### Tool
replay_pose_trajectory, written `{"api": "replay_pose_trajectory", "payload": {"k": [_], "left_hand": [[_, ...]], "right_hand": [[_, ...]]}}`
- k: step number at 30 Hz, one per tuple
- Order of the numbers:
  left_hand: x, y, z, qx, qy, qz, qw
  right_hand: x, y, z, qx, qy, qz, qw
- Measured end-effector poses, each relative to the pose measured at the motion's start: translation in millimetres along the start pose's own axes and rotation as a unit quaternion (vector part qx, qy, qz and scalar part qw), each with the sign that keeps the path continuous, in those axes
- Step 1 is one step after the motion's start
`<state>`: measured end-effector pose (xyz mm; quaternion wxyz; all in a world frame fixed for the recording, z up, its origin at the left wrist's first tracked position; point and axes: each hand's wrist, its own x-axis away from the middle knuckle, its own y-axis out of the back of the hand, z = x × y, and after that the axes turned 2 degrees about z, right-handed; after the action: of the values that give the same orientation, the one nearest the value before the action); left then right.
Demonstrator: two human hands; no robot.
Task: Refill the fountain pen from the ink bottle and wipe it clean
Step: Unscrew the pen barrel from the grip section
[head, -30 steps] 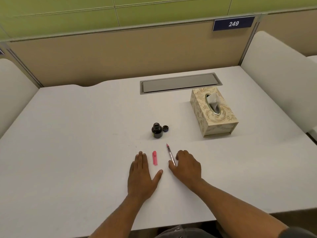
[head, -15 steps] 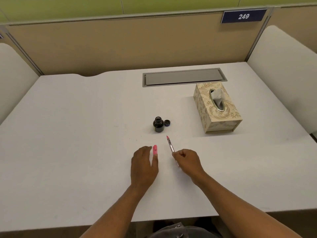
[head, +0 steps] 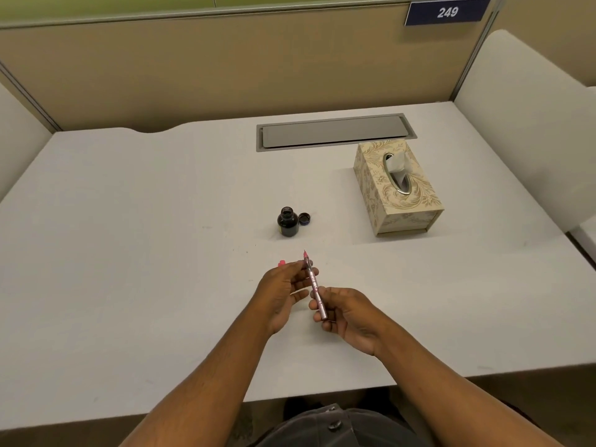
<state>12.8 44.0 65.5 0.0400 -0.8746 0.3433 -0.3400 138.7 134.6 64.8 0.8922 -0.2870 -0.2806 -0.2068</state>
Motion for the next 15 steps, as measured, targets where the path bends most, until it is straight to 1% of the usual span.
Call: {"api": "replay_pose_trajectory", "payload": {"k": [5,10,15], "left_hand": [[1.8,-2.8,0.1,0.038,0.012,0.009,0.999],[2.9,-1.9,-1.1,0.063,0.026,0.021,0.997],[-1.8,-1.9,-2.6,0.077,0.023,0.023,0.996]], "right_hand": [[0.2,-3.1,-1.3,0.023,0.007,0.002,1.0],[3.7,-5.5,-0.3,0.04,0.0,0.038,0.998],[1.6,-6.3,2.2,0.062,0.006,0.013,0.998]]}}
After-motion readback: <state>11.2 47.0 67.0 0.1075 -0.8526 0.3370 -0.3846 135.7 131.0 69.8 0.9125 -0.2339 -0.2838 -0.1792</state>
